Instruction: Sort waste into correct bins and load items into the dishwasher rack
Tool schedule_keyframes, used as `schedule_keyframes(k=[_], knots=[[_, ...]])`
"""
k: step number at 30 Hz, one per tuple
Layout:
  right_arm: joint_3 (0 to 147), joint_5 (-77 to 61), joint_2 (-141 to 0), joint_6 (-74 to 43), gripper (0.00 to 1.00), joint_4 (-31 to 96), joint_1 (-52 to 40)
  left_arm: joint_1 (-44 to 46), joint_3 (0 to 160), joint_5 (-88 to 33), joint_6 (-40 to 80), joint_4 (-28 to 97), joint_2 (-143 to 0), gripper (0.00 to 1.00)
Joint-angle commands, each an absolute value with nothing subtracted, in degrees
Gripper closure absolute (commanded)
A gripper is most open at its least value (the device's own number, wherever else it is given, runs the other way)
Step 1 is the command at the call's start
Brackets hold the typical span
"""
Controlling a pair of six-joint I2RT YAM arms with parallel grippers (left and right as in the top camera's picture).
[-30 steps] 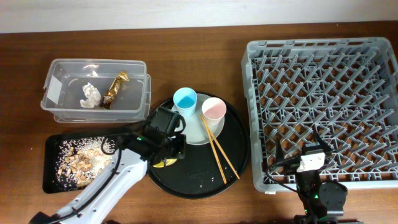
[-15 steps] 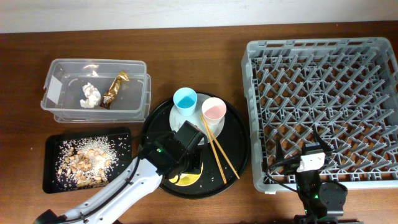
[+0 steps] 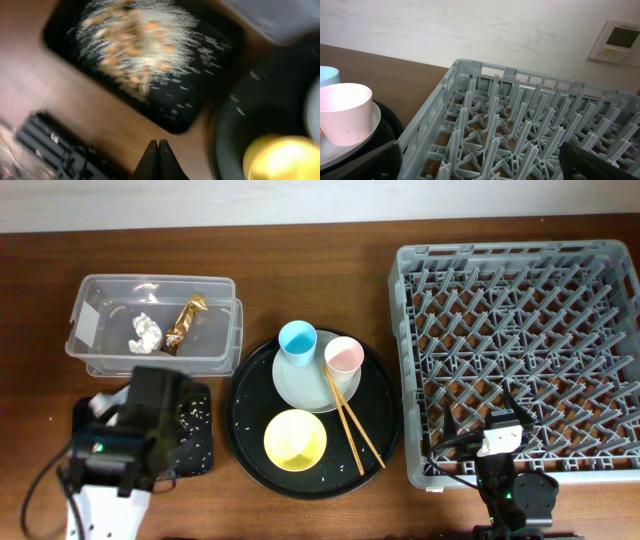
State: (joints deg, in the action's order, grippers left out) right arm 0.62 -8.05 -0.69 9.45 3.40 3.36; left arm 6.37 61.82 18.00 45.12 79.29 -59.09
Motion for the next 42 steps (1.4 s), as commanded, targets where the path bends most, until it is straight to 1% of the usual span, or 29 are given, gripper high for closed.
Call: schedule_keyframes(k=[1, 3, 5, 7, 11, 16, 18, 20, 21, 27, 29, 31, 42], knots=[[0.3, -8.4, -0.4, 9.6, 0.01, 3.7, 3.8, -2.3, 51.2, 21.0, 56.0, 76.4, -54.0, 0.99], [0.3, -8.4, -0.4, 9.6, 0.02, 3.7, 3.8, -6.7, 42.7, 20.7, 55.9, 69.7, -50.7, 0.99], [0.3, -8.4, -0.4, 9.6, 0.02, 3.7, 3.8, -11.6, 37.1, 17.1, 55.6, 66.5, -49.6, 0.99], [0.3, -8.4, -0.4, 9.6, 0.02, 3.7, 3.8, -15.3, 36.3, 16.5, 52.2, 64.6, -50.2, 0.99], [0.3, -8.4, -0.4, 9.6, 0.02, 3.7, 3.8, -26.5, 36.3, 15.4, 46.8, 61.6, -52.8, 0.99], [0.3, -8.4, -0.4, 9.6, 0.02, 3.7, 3.8, -37.7, 36.3, 14.8, 46.6, 57.8, -58.0, 1.0], [0.3, -8.4, -0.4, 9.6, 0.02, 3.7, 3.8, -40.2, 36.2, 13.8, 46.6, 55.9, -61.3, 0.99], [0.3, -8.4, -0.4, 9.6, 0.02, 3.7, 3.8, -41.3, 36.0, 12.2, 46.6, 53.9, -64.6, 1.0], [0.3, -8.4, -0.4, 9.6, 0.02, 3.7, 3.8, -41.5, 35.6, 11.7, 46.6, 51.0, -67.7, 1.0], [0.3, -8.4, -0.4, 9.6, 0.02, 3.7, 3.8, -41.5, 35.6, 6.8, 45.2, 45.6, -75.6, 0.99], [0.3, -8.4, -0.4, 9.6, 0.02, 3.7, 3.8, -41.5, 35.6, 5.0, 43.4, 44.7, -76.2, 0.99], [0.3, -8.4, -0.4, 9.6, 0.02, 3.7, 3.8, -41.4, 35.6, 2.5, 39.1, 42.8, -76.2, 1.0], [0.3, -8.4, -0.4, 9.6, 0.02, 3.7, 3.8, -41.4, 35.6, -3.1, 34.6, 40.3, -76.2, 0.99]])
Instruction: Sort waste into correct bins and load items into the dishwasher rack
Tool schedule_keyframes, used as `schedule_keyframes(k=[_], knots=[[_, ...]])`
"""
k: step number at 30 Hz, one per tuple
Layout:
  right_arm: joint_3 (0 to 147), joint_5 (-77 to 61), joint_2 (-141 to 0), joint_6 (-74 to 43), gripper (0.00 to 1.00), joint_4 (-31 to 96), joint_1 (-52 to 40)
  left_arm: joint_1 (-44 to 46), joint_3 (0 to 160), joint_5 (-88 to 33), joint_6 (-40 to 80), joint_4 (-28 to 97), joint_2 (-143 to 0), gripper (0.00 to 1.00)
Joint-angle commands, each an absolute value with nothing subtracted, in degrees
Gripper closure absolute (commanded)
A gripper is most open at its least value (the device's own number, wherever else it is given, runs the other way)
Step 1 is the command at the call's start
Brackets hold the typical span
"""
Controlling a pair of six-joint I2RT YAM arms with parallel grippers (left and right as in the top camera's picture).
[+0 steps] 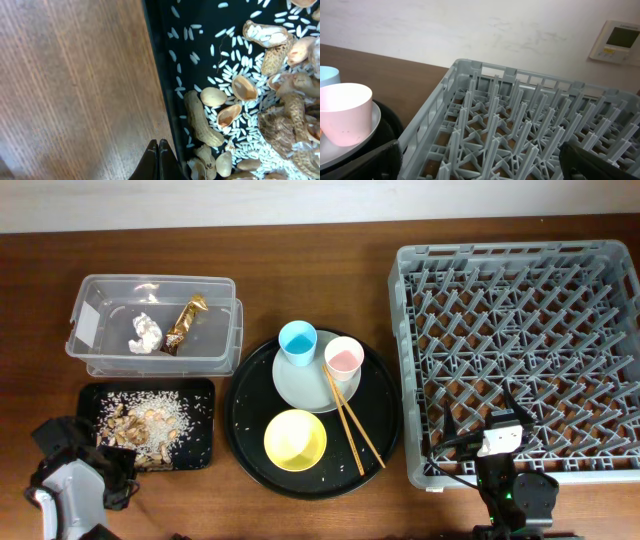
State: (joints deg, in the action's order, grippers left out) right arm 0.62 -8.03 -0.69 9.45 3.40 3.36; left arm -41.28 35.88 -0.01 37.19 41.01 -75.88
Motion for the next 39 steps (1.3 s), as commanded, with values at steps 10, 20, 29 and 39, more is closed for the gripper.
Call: schedule_keyframes(k=[10, 20, 29, 39], knots=[[0.3, -8.4, -0.4, 9.6, 0.02, 3.7, 3.8, -41.4, 38.0, -15.9, 25.3, 52.0, -59.8, 1.0], [0.3, -8.4, -0.4, 9.6, 0.02, 3.7, 3.8, -16.4, 60.4, -22.6, 18.8, 62.7, -55.7, 0.7], [0.3, -8.4, -0.4, 9.6, 0.02, 3.7, 3.8, -0.5, 61.6, -20.7, 18.8, 63.7, -75.4, 0.01], [0.3, -8.4, -0.4, 9.6, 0.02, 3.7, 3.8, 6.9, 61.8, -21.4, 18.8, 63.9, -76.3, 0.01]])
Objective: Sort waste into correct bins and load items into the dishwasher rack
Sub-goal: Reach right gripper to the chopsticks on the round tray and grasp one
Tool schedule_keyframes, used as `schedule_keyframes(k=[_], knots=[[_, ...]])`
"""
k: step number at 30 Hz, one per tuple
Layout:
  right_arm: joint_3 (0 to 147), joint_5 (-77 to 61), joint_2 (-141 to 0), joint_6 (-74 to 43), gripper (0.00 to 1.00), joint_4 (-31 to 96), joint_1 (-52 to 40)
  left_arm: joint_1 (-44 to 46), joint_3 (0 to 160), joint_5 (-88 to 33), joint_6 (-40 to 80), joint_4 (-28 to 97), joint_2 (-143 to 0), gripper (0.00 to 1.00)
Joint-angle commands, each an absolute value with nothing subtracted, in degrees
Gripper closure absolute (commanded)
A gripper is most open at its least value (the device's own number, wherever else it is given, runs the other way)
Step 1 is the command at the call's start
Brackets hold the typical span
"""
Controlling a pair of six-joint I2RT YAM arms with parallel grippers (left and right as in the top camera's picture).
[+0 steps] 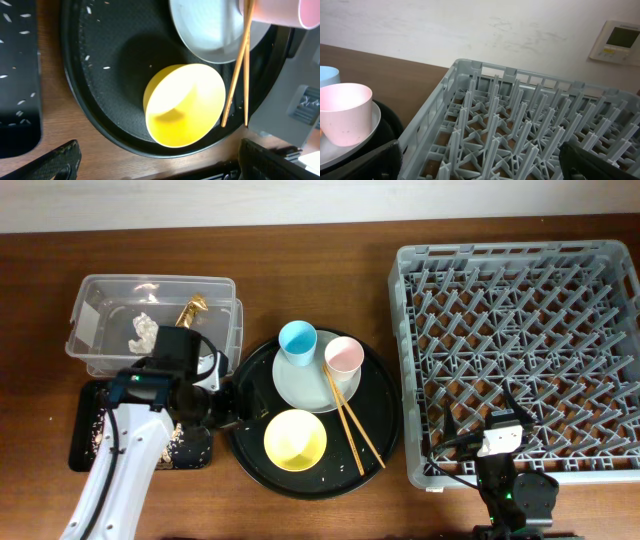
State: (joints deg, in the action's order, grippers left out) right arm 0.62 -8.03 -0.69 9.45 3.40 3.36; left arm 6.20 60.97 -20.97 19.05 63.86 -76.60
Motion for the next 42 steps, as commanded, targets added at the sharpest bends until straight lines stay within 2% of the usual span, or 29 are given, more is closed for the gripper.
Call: schedule_keyframes(k=[1, 22, 25, 27, 32, 35, 40, 42], knots=[[0.3, -8.4, -0.4, 9.6, 0.02, 3.7, 3.8, 6.9, 61.8, -21.4, 18.8, 63.9, -76.3, 0.01], [0.3, -8.6, -0.4, 9.6, 0.02, 0.6, 3.8, 6.9, 61.8, -21.4, 18.8, 63.9, -76.3, 0.01], [0.5, -18.6, -0.4, 9.6, 0.02, -4.4, 3.8, 6.9, 61.8, -21.4, 18.8, 63.9, -76.3, 0.01], [3.0, -22.3, -0.4, 8.1, 0.02, -2.5, 3.8, 6.9, 61.8, -21.4, 18.8, 63.9, -76.3, 0.01], [22.0, -25.1, -8.8, 8.1, 0.02, 11.4, 3.8, 6.9, 61.8, -21.4, 18.8, 63.9, -76.3, 0.01], [41.2, -27.4, -24.2, 8.2, 0.02, 25.6, 3.8, 6.9, 61.8, -21.4, 18.8, 63.9, -76.3, 0.01], [77.2, -31.5, -53.9, 8.6, 0.02, 58.9, 3.8, 6.9, 61.8, -21.4, 18.8, 63.9, -76.3, 0.01], [86.5, -32.9, -62.8, 7.9, 0.02, 68.2, 3.8, 6.9, 61.8, -21.4, 18.8, 63.9, -76.3, 0.01]])
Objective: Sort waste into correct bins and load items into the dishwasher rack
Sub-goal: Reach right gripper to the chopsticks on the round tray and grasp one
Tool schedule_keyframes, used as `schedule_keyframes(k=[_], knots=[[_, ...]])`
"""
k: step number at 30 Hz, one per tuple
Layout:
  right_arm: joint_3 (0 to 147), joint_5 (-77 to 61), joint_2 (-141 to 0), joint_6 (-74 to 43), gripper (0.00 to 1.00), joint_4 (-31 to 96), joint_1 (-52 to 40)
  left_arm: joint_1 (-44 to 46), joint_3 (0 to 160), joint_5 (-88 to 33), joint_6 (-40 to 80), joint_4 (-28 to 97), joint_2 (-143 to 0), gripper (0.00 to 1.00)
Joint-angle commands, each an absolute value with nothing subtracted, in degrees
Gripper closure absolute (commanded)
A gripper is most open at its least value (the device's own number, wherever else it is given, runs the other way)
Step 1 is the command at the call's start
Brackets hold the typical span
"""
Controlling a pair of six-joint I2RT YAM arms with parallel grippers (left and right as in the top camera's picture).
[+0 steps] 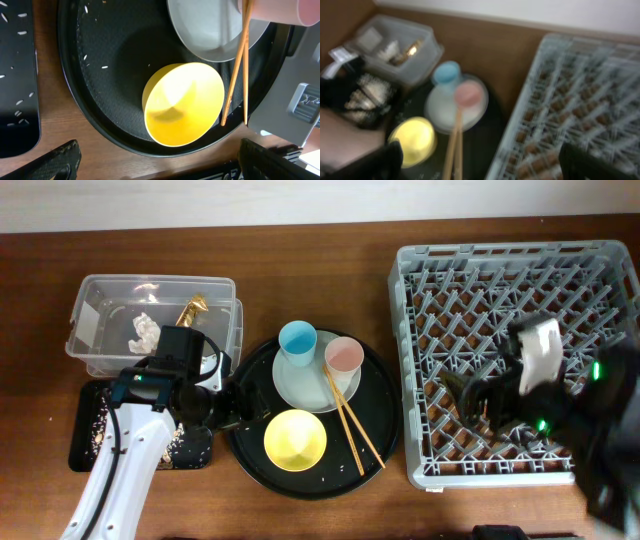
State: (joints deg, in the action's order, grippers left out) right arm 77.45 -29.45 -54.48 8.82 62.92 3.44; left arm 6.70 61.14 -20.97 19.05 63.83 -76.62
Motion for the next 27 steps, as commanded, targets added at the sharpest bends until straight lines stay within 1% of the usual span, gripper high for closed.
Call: schedule_keyframes(k=[1, 2, 3, 4, 5, 6, 7, 8, 9, 10, 13, 16, 20, 22, 24, 25, 27], knots=[[89.3, -33.1, -66.2, 6.0, 0.02, 69.9, 3.8, 6.9, 61.8, -21.4, 18.8, 63.9, -76.3, 0.01], [90.8, -35.3, -69.3, 4.9, 0.02, 71.4, 3.8, 6.9, 61.8, -21.4, 18.8, 63.9, -76.3, 0.01], [90.8, -39.9, -73.0, 6.7, 0.17, 72.8, 3.6, 6.9, 61.8, -21.4, 18.8, 63.9, -76.3, 0.01], [90.6, -40.5, -75.2, 7.7, 0.23, 74.5, 2.8, 6.9, 61.8, -21.4, 18.8, 63.9, -76.3, 0.01], [90.3, -40.4, -77.5, 9.9, 0.33, 76.8, 1.2, 6.9, 61.8, -21.3, 18.8, 63.9, -76.3, 0.01], [89.9, -39.3, -80.1, 12.1, 0.45, 78.9, -1.4, 6.9, 61.8, -21.4, 18.8, 63.9, -76.3, 0.01], [89.4, -36.2, -82.1, 12.2, 0.48, 79.5, -4.3, 6.9, 61.8, -21.4, 18.8, 63.9, -76.3, 0.01], [89.0, -30.1, -84.8, 11.8, 0.47, 79.8, -8.6, 6.9, 61.8, -21.4, 18.8, 63.9, -76.3, 0.01], [89.0, -26.0, -86.2, 10.5, 0.48, 80.0, -11.0, 6.9, 61.8, -21.4, 18.8, 63.9, -76.3, 0.01], [89.0, -21.3, -88.1, 7.5, 0.48, 79.9, -14.4, 6.9, 61.8, -21.4, 18.8, 63.9, -76.3, 0.01], [89.0, -15.2, -91.4, 2.9, 0.48, 79.5, -19.8, 6.9, 61.8, -21.4, 18.8, 63.9, -76.3, 0.01], [85.8, -14.3, -92.8, 1.0, 0.53, 77.9, -23.6, 6.9, 61.8, -21.4, 18.8, 63.9, -76.3, 0.01], [75.7, -14.3, -92.8, -0.1, 0.54, 68.6, -26.7, 6.9, 61.8, -21.4, 18.8, 63.9, -76.3, 0.01], [69.8, -14.3, -92.8, -0.1, 0.58, 61.1, -28.8, 6.9, 61.8, -21.4, 18.8, 63.9, -76.3, 0.01], [66.4, -14.2, -92.8, -0.1, 0.63, 56.9, -30.4, 6.9, 61.8, -21.4, 18.8, 63.9, -76.3, 0.01], [65.8, -14.0, -92.8, -0.1, 0.66, 56.1, -30.6, 6.9, 61.8, -21.4, 18.8, 63.9, -76.3, 0.01], [65.2, -11.2, -92.9, -0.1, 0.67, 55.0, -30.8, 6.9, 61.8, -21.4, 18.8, 63.9, -76.3, 0.01]])
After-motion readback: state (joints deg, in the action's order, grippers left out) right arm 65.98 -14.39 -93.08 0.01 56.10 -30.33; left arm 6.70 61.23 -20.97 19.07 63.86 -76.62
